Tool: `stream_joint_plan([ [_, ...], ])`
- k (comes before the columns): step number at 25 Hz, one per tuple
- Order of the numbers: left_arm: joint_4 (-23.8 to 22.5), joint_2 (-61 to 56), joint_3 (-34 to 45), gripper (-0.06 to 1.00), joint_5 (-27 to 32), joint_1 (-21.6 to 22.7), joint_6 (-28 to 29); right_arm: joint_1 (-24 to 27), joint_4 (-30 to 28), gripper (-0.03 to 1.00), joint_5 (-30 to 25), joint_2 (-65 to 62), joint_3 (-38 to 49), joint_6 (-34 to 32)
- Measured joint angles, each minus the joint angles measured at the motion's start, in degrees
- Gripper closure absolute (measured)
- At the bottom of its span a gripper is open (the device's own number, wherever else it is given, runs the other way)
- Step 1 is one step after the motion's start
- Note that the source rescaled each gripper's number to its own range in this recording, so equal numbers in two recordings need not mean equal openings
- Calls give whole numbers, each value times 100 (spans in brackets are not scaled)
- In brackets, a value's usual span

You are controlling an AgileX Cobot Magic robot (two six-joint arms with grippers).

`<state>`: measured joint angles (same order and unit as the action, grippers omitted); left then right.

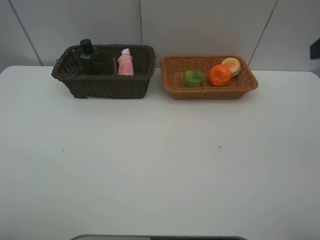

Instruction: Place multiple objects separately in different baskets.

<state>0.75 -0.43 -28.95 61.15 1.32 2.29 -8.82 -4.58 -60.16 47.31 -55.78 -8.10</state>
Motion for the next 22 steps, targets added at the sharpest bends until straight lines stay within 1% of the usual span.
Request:
stream_joint_plan([
  [4, 0, 0, 0, -5, 0, 0, 0, -11, -1, -3, -531, -992, 0, 185],
  [7, 0, 0, 0, -5, 0, 0, 0, -11, -1, -3, -795, -1656, 0, 219],
  [12, 0, 0, 0, -5, 0, 0, 0, -11, -17, -3, -846, -2331, 0, 231],
  [15, 0, 0, 0, -5, 0, 0, 0, -11, -173, -3, -840, -2800, 114, 233],
  [18, 0, 0, 0, -5, 0, 0, 0, -11, -352, -3, -840, -3289, 503, 233],
  [22, 0, 0, 0, -5, 0, 0, 0, -69, -376, -3, -846, -3965, 1321, 233],
])
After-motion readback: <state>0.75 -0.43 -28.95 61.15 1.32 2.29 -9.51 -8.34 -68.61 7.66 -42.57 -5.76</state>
